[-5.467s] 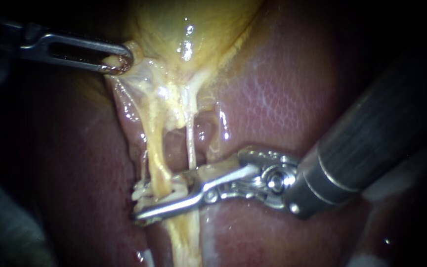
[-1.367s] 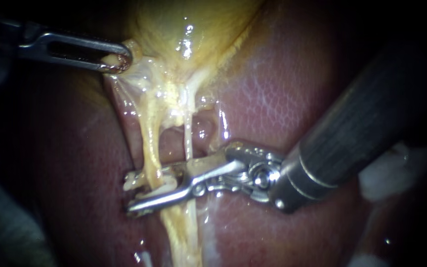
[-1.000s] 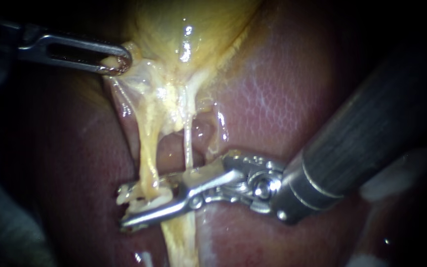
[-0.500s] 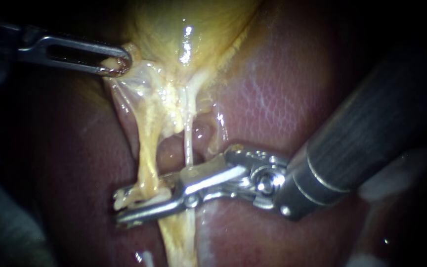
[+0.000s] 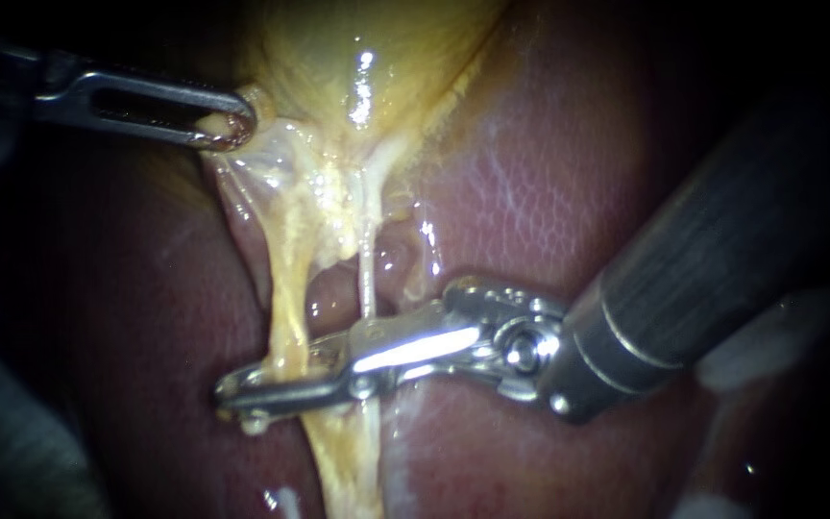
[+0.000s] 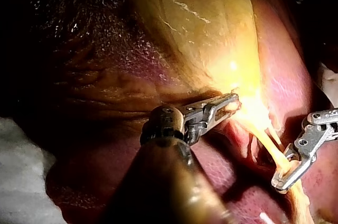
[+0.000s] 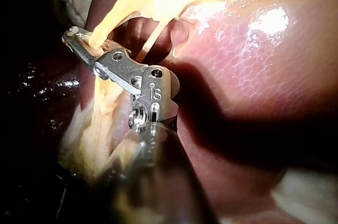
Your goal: Clipping second clip left tube
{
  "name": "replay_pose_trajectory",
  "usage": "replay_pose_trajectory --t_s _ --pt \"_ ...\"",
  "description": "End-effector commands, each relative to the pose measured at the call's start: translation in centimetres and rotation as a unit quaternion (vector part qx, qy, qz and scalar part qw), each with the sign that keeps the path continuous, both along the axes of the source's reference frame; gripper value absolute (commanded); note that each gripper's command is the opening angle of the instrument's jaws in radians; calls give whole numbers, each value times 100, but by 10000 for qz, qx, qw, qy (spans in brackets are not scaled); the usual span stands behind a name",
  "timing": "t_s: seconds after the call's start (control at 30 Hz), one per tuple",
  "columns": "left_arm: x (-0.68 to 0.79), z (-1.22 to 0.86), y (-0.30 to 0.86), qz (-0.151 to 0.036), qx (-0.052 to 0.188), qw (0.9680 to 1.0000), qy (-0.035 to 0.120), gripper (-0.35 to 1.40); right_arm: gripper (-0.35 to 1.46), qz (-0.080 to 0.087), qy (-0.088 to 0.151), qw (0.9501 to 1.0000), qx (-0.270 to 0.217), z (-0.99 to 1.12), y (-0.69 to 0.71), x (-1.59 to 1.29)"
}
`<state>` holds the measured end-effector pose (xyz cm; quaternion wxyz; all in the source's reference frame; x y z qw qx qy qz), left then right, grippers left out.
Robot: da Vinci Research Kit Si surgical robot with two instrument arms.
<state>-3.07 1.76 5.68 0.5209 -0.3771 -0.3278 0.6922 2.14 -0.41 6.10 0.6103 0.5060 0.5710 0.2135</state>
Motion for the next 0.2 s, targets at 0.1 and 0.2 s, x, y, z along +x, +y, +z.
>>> replay_pose_trajectory --t_s 0.1,0.2 --pt "0 0 0 -4 -1 10000 3 -35 -35 -3 3 10000 -3 0 0 0" --pt "0 0 0 -3 -1 10000 2 -35 -35 -4 3 10000 -3 0 0 0"
